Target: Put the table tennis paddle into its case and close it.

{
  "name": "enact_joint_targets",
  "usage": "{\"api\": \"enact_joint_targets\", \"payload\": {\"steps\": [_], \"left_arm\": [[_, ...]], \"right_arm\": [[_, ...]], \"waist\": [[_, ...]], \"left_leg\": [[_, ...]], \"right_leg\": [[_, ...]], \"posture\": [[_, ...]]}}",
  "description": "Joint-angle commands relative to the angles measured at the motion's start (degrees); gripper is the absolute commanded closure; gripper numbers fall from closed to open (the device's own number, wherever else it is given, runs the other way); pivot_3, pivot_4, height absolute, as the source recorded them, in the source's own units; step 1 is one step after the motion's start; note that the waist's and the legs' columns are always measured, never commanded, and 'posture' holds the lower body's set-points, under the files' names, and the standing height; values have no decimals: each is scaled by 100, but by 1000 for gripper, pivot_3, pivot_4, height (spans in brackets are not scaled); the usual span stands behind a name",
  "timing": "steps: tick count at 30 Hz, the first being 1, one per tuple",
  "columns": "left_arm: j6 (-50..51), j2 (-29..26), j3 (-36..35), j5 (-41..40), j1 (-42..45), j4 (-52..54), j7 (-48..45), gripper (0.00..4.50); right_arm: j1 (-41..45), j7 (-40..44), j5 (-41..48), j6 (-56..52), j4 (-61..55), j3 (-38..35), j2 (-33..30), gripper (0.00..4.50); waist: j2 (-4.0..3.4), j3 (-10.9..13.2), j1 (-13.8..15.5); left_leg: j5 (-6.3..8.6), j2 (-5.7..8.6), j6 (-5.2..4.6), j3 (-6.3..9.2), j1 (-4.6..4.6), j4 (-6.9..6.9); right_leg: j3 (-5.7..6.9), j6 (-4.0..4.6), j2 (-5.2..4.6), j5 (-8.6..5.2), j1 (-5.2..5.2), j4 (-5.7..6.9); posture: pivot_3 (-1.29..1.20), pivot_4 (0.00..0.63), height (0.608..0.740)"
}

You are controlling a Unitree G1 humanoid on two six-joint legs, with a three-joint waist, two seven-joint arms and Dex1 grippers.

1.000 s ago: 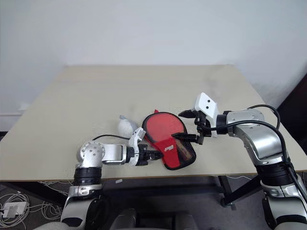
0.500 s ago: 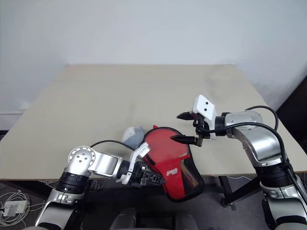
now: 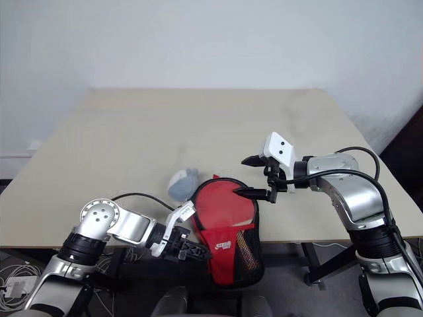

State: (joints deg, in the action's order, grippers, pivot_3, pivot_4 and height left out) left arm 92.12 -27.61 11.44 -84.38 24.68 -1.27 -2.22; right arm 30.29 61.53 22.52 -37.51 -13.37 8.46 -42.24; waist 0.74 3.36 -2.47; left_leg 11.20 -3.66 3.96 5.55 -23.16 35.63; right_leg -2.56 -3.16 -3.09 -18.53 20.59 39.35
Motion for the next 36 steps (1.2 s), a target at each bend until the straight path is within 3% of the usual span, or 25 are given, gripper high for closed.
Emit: {"api": "enact_joint_targets", "payload": {"steps": [1,5,8,13,19,21,25,28,31,36], "left_arm": [[10,108,-168,235,94,70,-150,4458],[23,159,-233,531,145,67,-361,4458],[38,125,-377,632,241,55,-533,3799],[38,-73,-577,576,352,206,-700,2143],[-131,-1178,-897,-1140,528,1011,-261,44],[-273,-1542,-863,-1315,528,1293,-198,44],[-954,-2062,-1472,-320,524,1852,-877,44],[-1806,-2210,-1695,665,409,1875,-1455,0],[-3174,-2273,-1918,1952,173,1617,-2119,0],[-4226,-1981,-1960,2953,-160,1258,-2614,0]], "right_arm": [[72,29,66,36,-104,-44,13,0],[81,39,48,49,-79,-24,24,0],[78,39,39,68,-49,-8,36,0],[63,42,24,112,7,19,43,0],[53,57,6,147,92,38,53,0],[50,51,-1,149,119,50,75,0],[135,-271,-25,3,267,75,397,0],[205,-590,-55,-154,359,53,682,593],[143,-790,-31,-293,278,153,959,1640],[104,-1091,-109,-350,376,291,1351,3434]], "waist": [[0,0,0],[0,0,0],[0,0,0],[-2,2,-1],[3,20,-6],[-4,25,-2],[0,40,0],[-10,46,0],[-18,52,0],[-20,57,0]], "left_leg": [[0,0,0,0,0,0],[0,0,0,0,0,0],[0,0,0,0,0,0],[0,0,0,0,-2,1],[-1,-5,0,2,-28,5],[-1,-4,0,-1,-49,10],[-2,-4,1,-4,-52,8],[-5,-4,3,-9,-50,13],[-5,-4,3,-11,-50,12],[-5,-5,2,-12,-58,11]], "right_leg": [[0,0,0,0,0,0],[0,0,0,0,0,0],[0,0,0,0,1,0],[0,0,0,0,2,0],[0,0,1,2,26,5],[-4,-1,0,2,44,9],[-6,0,1,2,53,15],[-7,2,1,3,59,29],[-8,2,2,4,61,30],[-10,3,3,4,68,30]], "posture": [[0,0,684],[0,0,684],[0,0,684],[0,0,684],[0,0,684],[0,0,684],[0,0,684],[0,0,684],[0,0,684],[0,0,684]]}}
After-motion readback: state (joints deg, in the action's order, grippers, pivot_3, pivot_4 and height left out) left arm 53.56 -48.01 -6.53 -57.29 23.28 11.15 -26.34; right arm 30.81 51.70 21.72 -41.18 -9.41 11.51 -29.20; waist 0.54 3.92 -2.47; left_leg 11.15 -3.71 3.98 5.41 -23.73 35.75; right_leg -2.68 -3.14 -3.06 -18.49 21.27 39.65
